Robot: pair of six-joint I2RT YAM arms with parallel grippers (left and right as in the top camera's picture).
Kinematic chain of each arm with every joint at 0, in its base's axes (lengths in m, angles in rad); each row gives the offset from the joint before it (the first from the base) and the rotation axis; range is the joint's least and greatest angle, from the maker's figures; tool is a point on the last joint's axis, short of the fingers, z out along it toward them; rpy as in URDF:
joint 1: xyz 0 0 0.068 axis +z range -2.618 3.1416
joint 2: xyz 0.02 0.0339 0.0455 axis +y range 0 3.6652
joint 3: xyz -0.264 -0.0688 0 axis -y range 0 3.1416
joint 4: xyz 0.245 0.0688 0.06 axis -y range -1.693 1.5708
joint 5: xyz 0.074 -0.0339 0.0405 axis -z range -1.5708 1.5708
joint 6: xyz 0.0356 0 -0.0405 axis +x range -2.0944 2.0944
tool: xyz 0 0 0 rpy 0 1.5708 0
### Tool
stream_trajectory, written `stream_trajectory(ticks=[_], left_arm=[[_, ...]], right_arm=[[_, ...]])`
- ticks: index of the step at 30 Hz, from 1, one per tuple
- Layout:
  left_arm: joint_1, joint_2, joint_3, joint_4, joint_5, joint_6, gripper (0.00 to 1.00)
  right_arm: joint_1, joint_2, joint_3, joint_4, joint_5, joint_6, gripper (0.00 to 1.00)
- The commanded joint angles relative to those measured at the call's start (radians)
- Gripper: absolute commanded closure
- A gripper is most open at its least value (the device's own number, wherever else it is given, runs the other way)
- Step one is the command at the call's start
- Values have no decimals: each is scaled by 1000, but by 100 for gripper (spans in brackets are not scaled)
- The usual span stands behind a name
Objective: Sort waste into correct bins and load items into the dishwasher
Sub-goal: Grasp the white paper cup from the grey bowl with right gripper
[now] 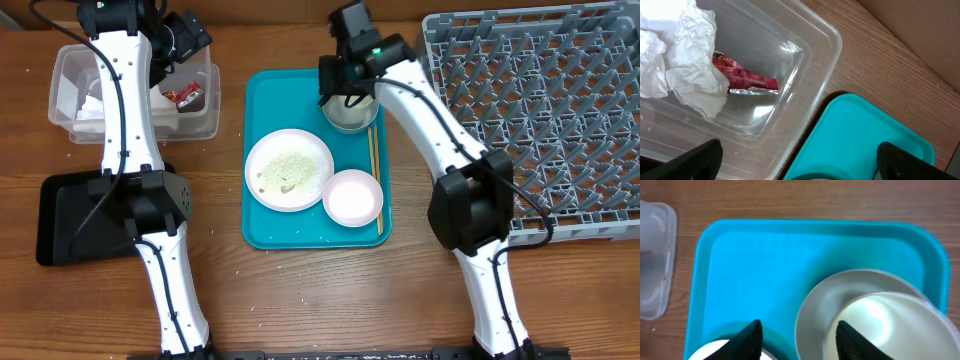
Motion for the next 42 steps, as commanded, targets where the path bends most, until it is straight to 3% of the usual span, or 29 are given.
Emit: stream_trajectory(ticks=[1, 7, 23, 31, 36, 40, 42], left_arm=[[0, -21, 4, 1, 6, -6, 0], [0, -21, 4, 1, 6, -5, 0], [0, -21, 4, 1, 6, -6, 0], [0, -21, 4, 1, 6, -6, 0], [0, -21, 4, 1, 6, -5, 0], [0, -21, 4, 1, 6, -5, 0], [0, -21, 4, 1, 6, -6, 0]], right_arm=[[27, 22, 11, -5, 115, 19, 51], [42, 36, 11, -35, 277, 26, 51], [44, 36, -27, -52, 238, 26, 56], [44, 36, -39, -62, 190, 25, 66], [44, 36, -38, -63, 190, 25, 78], [44, 36, -38, -58, 190, 22, 80], [44, 36, -38, -54, 190, 21, 88]])
